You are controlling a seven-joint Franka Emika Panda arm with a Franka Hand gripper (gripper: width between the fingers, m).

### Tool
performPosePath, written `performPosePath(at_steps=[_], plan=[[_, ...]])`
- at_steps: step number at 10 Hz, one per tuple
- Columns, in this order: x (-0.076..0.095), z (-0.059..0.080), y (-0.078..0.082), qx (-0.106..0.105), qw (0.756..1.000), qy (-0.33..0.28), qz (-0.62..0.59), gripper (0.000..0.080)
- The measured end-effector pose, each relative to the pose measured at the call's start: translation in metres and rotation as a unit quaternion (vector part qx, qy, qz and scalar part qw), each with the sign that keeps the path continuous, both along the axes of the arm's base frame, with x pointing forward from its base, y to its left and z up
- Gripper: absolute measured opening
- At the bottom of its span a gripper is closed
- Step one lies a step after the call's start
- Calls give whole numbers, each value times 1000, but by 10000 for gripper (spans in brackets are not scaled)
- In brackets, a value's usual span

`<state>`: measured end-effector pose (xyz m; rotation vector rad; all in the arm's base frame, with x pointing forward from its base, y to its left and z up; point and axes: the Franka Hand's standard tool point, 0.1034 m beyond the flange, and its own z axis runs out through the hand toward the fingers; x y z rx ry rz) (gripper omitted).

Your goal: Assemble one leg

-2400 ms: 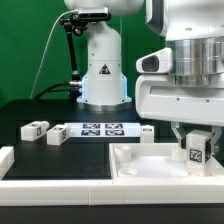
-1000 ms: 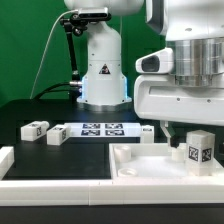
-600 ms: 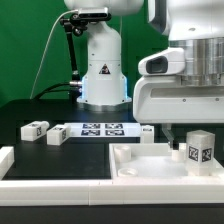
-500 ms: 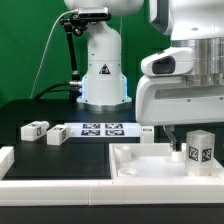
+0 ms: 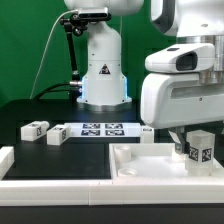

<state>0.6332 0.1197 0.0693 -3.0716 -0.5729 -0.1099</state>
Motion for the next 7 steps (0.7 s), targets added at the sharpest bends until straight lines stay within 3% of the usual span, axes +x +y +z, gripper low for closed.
performPosePath(at_steps=[1,2,3,4,5,7], plan=[[0,0,0,0,1000,0,-1,553],[0,0,0,1,1000,0,-9,553],[0,0,0,1,1000,1,-16,369],[0,-1,-1,1,1000,1,-17,289],[0,-1,-1,1,1000,1,-18,289],[1,-2,-3,25,985,4,-168,289]])
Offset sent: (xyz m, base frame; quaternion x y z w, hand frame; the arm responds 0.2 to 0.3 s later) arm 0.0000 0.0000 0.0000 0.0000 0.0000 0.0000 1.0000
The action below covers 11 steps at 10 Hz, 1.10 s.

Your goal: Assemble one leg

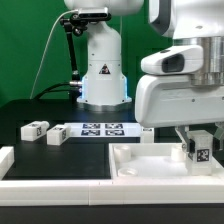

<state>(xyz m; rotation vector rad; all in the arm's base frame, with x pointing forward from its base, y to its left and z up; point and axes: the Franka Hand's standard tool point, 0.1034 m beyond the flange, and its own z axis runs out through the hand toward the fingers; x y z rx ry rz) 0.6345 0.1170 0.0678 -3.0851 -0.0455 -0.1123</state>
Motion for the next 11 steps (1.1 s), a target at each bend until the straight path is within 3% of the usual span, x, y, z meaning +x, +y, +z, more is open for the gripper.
performPosePath(at_steps=[4,6,8,11], plan=[[2,-1,-7,28,970,2,-242,290],[-2,-1,-9,44,934,4,-355,290],[-4,-1,-9,46,893,14,-448,291],[-6,-1,-10,50,856,29,-513,291]])
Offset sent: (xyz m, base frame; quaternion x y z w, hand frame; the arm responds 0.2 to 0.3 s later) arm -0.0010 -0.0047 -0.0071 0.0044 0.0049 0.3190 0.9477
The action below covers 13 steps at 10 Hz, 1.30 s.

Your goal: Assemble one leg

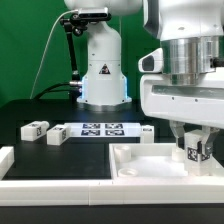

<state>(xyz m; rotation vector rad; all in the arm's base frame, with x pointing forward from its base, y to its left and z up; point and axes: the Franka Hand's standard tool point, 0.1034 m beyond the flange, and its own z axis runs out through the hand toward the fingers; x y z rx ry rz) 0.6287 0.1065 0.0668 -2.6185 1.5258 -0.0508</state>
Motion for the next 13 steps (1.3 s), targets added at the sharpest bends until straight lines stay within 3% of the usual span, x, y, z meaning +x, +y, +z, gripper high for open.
performPosePath(at_steps=[1,4,7,9,11,13], plan=[[0,0,0,1,1000,1,-8,291],[-1,-1,1,-2,1000,1,25,610],[-2,0,7,-16,988,-6,154,647],[-1,2,11,-22,966,-10,256,649],[-2,1,16,-30,938,-16,345,649],[-3,1,19,-44,891,-19,451,649]])
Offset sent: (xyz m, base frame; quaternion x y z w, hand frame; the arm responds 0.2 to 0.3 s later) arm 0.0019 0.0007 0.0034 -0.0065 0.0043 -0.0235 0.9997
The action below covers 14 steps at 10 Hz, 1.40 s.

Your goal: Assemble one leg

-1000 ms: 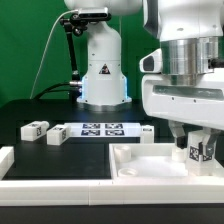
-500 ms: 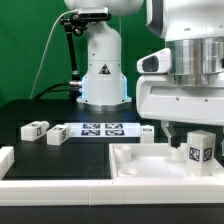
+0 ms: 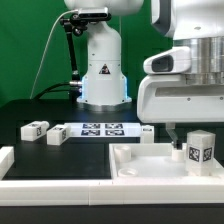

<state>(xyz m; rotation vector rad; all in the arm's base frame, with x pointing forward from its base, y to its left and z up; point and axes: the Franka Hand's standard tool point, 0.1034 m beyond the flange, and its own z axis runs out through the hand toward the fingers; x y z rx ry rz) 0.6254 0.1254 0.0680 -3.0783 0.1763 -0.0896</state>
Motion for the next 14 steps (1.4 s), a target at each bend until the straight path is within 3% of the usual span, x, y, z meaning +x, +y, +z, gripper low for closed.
performPosePath(at_steps=[3,5,6,7,8,9,10,14], plan=[[3,3,-1,-39,986,-1,162,649],[4,3,-5,-48,968,-2,246,649],[4,3,-4,-48,971,-2,236,649],[4,3,-5,-48,971,-2,236,523],[3,3,-5,-47,972,-2,229,523],[3,3,-5,-47,974,-1,220,383],[3,2,-5,-47,974,-1,220,291],[4,2,-7,-19,999,-2,29,291]])
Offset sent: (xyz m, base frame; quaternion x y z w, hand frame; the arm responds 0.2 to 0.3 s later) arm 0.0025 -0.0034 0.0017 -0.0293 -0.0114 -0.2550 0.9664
